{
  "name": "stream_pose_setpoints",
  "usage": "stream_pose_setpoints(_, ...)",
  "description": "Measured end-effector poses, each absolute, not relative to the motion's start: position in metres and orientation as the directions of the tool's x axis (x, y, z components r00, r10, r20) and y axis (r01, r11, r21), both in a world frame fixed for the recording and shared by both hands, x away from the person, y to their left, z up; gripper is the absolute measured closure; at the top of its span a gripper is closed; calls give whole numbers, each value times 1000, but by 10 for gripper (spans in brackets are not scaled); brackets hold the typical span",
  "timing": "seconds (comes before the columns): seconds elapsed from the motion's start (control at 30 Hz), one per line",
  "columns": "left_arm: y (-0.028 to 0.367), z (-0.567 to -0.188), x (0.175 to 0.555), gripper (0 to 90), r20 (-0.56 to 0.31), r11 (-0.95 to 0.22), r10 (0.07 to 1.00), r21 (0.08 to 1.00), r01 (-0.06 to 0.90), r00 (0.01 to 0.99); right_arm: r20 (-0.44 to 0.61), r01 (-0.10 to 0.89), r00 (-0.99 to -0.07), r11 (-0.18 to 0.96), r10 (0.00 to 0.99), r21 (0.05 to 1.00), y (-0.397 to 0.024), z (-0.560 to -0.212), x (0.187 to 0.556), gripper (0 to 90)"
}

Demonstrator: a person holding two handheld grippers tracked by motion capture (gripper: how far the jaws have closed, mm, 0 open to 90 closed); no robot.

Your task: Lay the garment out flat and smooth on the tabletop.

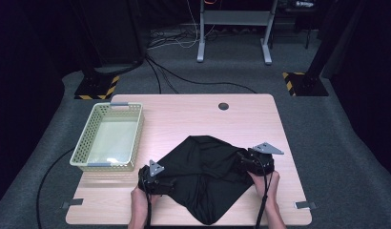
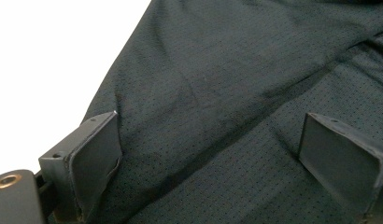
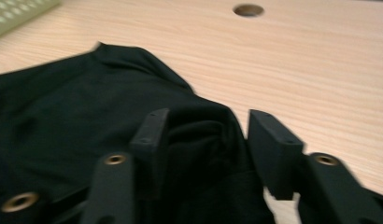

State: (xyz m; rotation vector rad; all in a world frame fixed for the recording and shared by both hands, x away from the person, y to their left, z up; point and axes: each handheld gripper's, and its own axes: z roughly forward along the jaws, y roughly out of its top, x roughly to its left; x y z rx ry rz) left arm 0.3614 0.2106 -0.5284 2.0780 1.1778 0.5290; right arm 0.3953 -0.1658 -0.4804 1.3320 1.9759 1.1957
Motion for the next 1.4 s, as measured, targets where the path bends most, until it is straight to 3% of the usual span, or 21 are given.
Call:
stream_pose_setpoints(0.2, 210, -529, 361, 58, 16, -355, 863, 730, 583, 505, 45, 463, -510, 230, 859, 856, -127, -483, 375, 288)
stream_pose_setpoints(0.4, 210, -529, 361, 58, 16, -356, 863, 731, 583, 506, -12, 467, -592, 355, 806, 810, -89, -504, 371, 256)
stream_pose_setpoints(0.5, 210, -529, 361, 59, 16, -354, 863, 731, 583, 505, -45, 473, -604, 403, 796, 784, -81, -512, 375, 413)
stream_pose_setpoints(0.63, 210, -529, 361, 59, 17, -355, 863, 732, 582, 505, -22, 477, -585, 366, 811, 799, -86, -513, 380, 705)
stream_pose_setpoints(0.73, 210, -529, 361, 59, 19, -358, 862, 731, 582, 506, -36, 452, -552, 335, 833, 827, -96, -508, 381, 843)
stream_pose_setpoints(1.1, 209, -528, 359, 63, 17, -358, 857, 739, 571, 515, 2, 420, -429, 197, 903, 886, -135, -477, 407, 871)
stream_pose_setpoints(1.27, 202, -515, 369, 38, 7, -325, 860, 777, 538, 510, -22, 414, -430, 219, 902, 883, -136, -471, 412, 870)
stream_pose_setpoints(1.4, 189, -516, 390, 40, 27, -363, 856, 743, 562, 516, -39, 406, -425, 229, 904, 885, -137, -468, 416, 872)
